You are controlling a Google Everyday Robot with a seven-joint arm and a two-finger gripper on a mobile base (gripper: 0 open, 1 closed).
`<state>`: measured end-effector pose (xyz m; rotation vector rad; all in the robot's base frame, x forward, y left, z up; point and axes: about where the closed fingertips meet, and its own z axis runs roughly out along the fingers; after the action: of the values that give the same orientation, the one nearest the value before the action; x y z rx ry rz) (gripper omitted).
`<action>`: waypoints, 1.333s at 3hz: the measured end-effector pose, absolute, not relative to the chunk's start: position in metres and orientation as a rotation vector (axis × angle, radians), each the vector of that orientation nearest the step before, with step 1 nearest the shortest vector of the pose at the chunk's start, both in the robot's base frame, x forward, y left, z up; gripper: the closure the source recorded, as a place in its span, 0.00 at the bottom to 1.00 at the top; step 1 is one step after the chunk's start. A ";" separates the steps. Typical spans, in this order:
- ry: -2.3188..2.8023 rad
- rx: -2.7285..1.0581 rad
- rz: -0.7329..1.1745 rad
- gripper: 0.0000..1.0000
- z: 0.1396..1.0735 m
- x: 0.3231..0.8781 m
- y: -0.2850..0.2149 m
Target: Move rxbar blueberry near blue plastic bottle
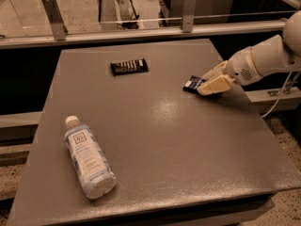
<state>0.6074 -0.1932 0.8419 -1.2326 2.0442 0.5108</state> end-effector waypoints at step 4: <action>1.901 -1.436 0.627 1.00 0.878 0.587 -0.118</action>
Offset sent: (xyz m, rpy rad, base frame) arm -0.0426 0.1152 0.0776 0.0618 -0.0577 0.3047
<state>0.5874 -0.1183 0.8781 -1.4357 1.9009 0.6268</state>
